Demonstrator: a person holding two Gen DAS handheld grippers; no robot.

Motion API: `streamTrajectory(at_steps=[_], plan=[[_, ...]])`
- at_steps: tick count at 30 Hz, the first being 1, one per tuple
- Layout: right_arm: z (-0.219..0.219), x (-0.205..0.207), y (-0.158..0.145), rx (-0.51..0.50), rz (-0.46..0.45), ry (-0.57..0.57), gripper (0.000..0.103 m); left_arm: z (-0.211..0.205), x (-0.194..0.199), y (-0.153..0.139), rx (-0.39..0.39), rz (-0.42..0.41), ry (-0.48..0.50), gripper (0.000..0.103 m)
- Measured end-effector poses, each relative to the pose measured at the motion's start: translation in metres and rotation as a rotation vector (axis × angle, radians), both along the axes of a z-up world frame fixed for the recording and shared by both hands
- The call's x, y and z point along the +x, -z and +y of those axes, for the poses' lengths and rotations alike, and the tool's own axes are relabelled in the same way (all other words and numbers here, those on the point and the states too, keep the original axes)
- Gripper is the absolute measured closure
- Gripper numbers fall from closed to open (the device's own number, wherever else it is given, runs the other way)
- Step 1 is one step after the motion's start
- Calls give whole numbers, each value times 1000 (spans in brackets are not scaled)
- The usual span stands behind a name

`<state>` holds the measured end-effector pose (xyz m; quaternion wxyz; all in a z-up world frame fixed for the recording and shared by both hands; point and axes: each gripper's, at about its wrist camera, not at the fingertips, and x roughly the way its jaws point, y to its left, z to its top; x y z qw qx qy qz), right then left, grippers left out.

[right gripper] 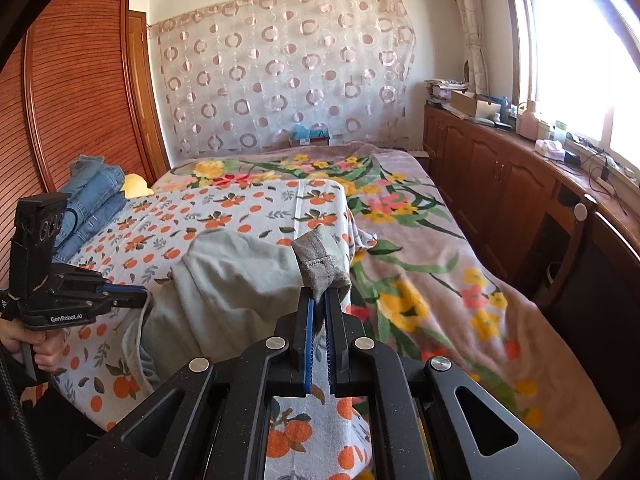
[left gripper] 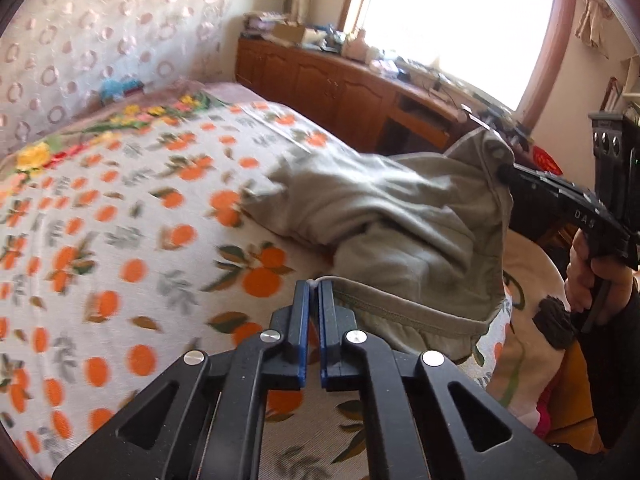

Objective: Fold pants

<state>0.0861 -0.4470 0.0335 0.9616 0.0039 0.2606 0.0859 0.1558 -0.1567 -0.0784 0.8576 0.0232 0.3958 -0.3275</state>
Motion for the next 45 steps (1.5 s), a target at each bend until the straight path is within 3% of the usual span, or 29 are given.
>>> streamTrajectory(at_steps=[11, 17, 21, 25, 30, 35, 39, 42, 45], plan=[[23, -7, -56, 5, -151, -21, 98, 100, -26, -99, -38, -234, -210, 99], [52, -23, -88, 22, -232, -97, 98, 144, -53, -159, -54, -368, -275, 99], [65, -28, -89, 45, -235, -157, 98, 166, -63, -178, -57, -418, -309, 99], [75, -8, -66, 28, -177, -173, 98, 178, -42, -153, -27, -363, -329, 99], [81, 43, -14, -7, -10, -156, 98, 169, -4, -84, 54, -232, -333, 99], [81, 87, 46, 32, 187, -149, 98, 162, 19, -17, 123, -102, -338, 98], [76, 101, 56, 31, 192, -141, 83, 158, 26, 6, 124, -46, -348, 98], [69, 103, 52, 42, 174, -137, 69, 156, 27, 7, 93, -25, -354, 97], [69, 95, 48, 29, 150, -128, 65, 159, 27, 5, 81, -34, -354, 97]])
